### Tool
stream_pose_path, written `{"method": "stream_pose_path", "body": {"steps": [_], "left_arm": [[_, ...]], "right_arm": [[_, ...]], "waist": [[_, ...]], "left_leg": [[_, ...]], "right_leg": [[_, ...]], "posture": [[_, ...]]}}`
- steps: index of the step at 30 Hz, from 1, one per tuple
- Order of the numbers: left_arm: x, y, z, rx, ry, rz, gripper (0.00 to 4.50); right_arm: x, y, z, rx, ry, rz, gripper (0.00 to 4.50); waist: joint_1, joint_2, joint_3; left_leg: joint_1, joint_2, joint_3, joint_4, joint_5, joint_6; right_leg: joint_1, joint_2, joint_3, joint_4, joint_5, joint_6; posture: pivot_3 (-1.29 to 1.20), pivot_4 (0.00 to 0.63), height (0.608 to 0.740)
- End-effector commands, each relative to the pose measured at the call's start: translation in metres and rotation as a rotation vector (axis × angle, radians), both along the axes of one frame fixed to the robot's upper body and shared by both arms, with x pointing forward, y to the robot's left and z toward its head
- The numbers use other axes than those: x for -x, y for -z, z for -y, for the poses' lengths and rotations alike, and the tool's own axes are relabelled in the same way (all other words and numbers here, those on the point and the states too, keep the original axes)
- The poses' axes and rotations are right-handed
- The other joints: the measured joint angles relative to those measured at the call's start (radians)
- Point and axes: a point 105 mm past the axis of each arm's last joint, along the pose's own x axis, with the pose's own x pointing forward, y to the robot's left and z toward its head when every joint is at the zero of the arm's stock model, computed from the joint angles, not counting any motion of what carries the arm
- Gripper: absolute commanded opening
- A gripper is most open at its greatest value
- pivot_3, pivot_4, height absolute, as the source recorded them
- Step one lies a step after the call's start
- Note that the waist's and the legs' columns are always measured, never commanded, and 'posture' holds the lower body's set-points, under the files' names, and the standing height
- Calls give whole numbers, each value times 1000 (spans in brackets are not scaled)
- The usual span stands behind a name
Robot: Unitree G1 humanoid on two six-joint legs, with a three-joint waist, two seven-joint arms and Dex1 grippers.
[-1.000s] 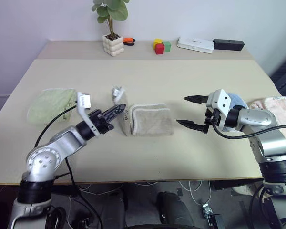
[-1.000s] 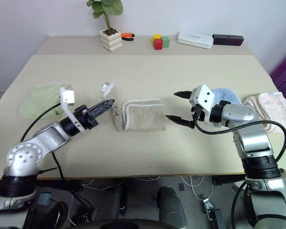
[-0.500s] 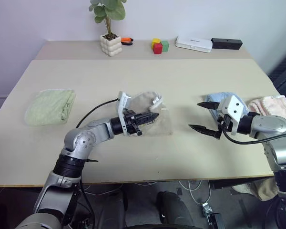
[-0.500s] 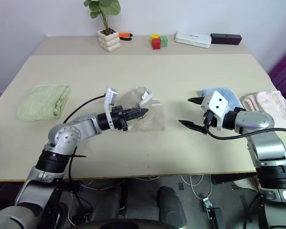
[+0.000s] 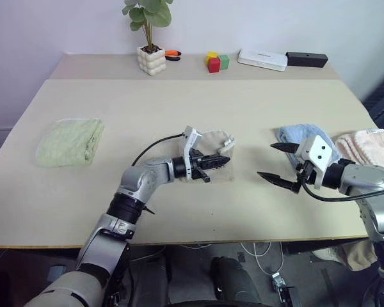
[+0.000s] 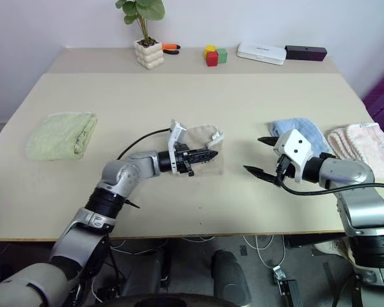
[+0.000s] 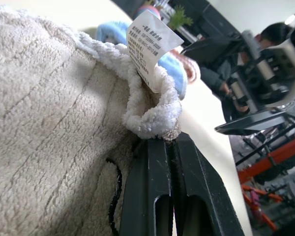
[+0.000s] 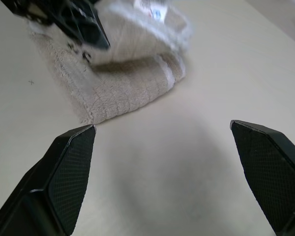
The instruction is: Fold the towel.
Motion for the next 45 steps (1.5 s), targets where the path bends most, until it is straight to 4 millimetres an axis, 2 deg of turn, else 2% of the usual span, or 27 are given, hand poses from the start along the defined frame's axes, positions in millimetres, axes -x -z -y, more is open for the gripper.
{"method": "stream_pose_path", "body": {"steps": [1, 3, 9, 11, 14, 16, 18, 20, 23, 27, 30, 33, 37, 45], "left_arm": [[3, -1, 8, -24, 51, 50, 572], [4, -2, 10, -10, 59, 40, 1305], [3, -7, 8, 2, 43, 46, 4381], [4, -10, 7, 13, 43, 57, 4449], [11, -35, -8, 116, 64, 70, 4449], [11, -44, -14, 127, 37, 106, 4449], [7, -69, -35, 191, -46, 145, 4449], [10, -84, -46, 238, -77, 155, 4449], [0, -92, -58, 261, -189, 152, 3561], [-27, -83, -78, 231, -392, 170, 1509], [-32, -70, -77, 174, -434, 203, 17], [-30, -59, -65, 159, -423, 202, 17], [-37, -50, -57, 160, -478, 197, 17], [-51, -21, -53, 77, -555, 200, 17]], "right_arm": [[0, -14, 2, 4, 3, 67, 4500], [0, -14, 2, 4, 3, 68, 4500], [-3, -14, 2, 11, -1, 72, 4500], [-5, -15, 2, 10, -2, 75, 4500], [-12, -26, -3, -49, 3, 108, 4500], [-15, -31, -6, -80, -1, 120, 4500], [-20, -41, -19, -190, -14, 134, 4500], [-25, -47, -26, -268, -11, 139, 4500], [-32, -49, -44, -373, -13, 127, 3627], [-48, -47, -75, -450, 48, 172, 1655], [-59, -39, -100, -475, 115, 178, 57], [-64, -37, -116, -541, 179, 181, 57], [-80, -22, -114, -581, 360, 179, 57], [-78, 32, -124, -525, 443, 99, 57]], "waist": [[0, 0, 0], [0, 0, 0], [0, 0, 0], [1, 0, 0], [-5, 0, 0], [-5, 0, 0], [-7, 0, 0], [-4, 0, 0], [1, 1, 0], [-1, 1, 0], [-2, 1, 0], [1, 1, 0], [1, 1, 0], [-4, 1, 0]], "left_leg": [[0, 0, 0, 0, 0, 0], [0, 0, 0, 0, 0, 0], [0, 0, 0, 1, 0, 0], [0, 0, 0, 1, 0, 0], [-1, 0, 0, 1, 0, 0], [-1, 0, -1, 1, 0, 0], [-1, 0, -1, 1, 0, 0], [0, 1, -2, 2, 0, 0], [0, 0, -3, 4, 0, 0], [0, 0, -3, 5, 0, 0], [0, 0, -3, 5, 0, 0], [-1, 0, -3, 4, 0, 0], [-2, 0, -3, 5, 0, 0], [-2, 0, -3, 3, 0, 0]], "right_leg": [[0, 0, 0, 0, 0, 0], [0, 0, 0, 0, 0, 0], [0, 0, 0, 0, 0, 1], [0, 0, 0, 1, 0, 1], [0, 0, 0, 1, 1, 1], [-1, 1, 0, 2, 1, 3], [-1, 1, 0, 5, 0, 4], [-2, 1, 0, 7, 0, 5], [-2, 1, -1, 11, 0, 8], [-1, 1, -1, 11, 0, 8], [-2, 1, -1, 12, 0, 9], [-2, 1, -1, 12, 0, 9], [-2, 1, -1, 12, 0, 9], [-3, 1, -1, 12, 0, 9]], "posture": [[0, 150, 740], [0, 150, 740], [0, 150, 740], [0, 150, 740], [0, 150, 740], [0, 150, 740], [0, 150, 740], [0, 150, 740], [0, 150, 740], [0, 150, 740], [0, 150, 740], [0, 150, 740], [0, 150, 740], [0, 150, 740]]}}
